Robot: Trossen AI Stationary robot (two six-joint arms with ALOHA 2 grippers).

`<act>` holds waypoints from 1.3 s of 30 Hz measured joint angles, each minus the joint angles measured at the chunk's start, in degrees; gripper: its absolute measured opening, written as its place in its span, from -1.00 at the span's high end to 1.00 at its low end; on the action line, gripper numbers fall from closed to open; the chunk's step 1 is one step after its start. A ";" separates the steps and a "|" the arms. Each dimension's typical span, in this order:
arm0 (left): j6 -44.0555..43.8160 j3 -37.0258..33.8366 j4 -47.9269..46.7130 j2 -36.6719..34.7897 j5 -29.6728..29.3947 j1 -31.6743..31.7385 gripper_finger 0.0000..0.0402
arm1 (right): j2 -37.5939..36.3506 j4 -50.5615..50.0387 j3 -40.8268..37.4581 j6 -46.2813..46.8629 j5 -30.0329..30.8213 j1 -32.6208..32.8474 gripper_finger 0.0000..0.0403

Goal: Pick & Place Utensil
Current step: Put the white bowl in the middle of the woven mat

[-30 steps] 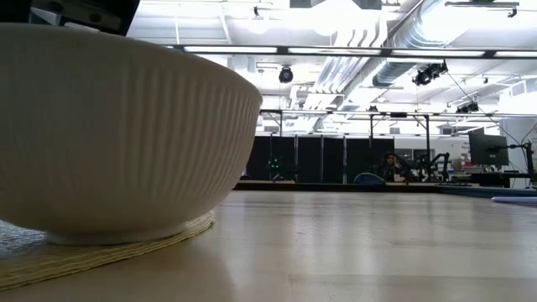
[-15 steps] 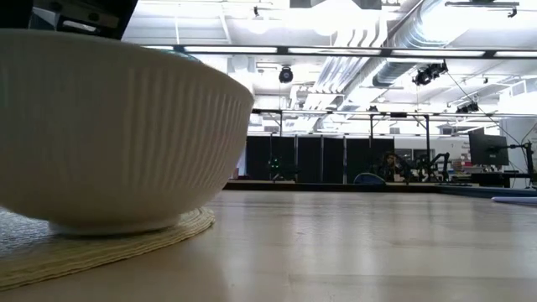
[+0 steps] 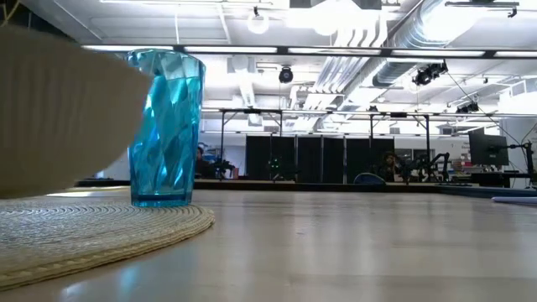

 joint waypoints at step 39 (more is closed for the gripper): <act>-34.29 -12.28 -0.75 -5.35 -10.62 -9.19 0.97 | 0.02 4.88 0.01 0.01 -0.14 -0.20 0.39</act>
